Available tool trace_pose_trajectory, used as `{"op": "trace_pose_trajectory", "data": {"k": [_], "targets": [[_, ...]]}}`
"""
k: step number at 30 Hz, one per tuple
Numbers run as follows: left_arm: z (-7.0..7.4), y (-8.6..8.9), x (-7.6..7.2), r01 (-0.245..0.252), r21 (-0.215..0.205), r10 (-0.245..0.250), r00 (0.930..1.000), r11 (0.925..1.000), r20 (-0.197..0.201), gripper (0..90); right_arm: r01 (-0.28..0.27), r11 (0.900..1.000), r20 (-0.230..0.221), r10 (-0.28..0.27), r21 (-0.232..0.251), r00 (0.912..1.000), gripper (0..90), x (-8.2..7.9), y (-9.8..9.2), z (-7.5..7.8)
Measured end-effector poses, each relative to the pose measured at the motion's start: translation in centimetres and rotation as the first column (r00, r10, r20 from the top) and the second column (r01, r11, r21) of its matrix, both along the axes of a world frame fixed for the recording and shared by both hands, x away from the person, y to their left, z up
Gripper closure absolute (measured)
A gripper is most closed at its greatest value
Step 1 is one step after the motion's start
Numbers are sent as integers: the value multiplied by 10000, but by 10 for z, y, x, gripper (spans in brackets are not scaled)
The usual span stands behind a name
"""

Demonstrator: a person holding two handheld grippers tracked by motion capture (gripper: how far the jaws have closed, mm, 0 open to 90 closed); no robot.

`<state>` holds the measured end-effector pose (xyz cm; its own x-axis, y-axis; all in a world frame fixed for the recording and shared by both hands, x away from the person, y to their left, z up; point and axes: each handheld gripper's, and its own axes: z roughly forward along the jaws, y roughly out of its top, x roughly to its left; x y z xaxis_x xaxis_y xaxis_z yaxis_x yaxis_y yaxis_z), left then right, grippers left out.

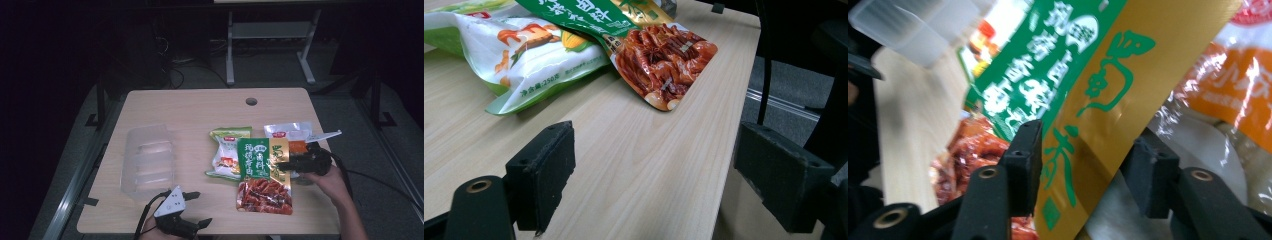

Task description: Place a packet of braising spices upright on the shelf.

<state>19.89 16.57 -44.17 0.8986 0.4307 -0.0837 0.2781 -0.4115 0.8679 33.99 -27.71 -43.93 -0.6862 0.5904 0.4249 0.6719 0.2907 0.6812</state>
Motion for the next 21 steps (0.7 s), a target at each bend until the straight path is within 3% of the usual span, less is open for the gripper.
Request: {"op": "trace_pose_trajectory", "data": {"k": [5,11,16,17,21], "targets": [[0,-1,-1,-15,-57,15,10000,10000,-36,165,-369,9985,-47,371,398,9993,542,0,1,6],[0,-1,-1,-30,-71,29,10000,10000,-41,165,-563,9984,-421,565,69,9975,533,13,14,0],[0,-1,0,-24,-60,24,10000,10000,-43,165,-262,9996,-91,262,-52,9996,619,18,19,-2],[0,-1,-1,-26,-68,25,10000,10000,-36,165,-206,9998,105,207,-51,9997,696,17,19,-1],[1,-1,-1,-29,-76,29,10000,10000,-21,165,-225,9996,464,217,173,9987,698,15,19,4]]}}
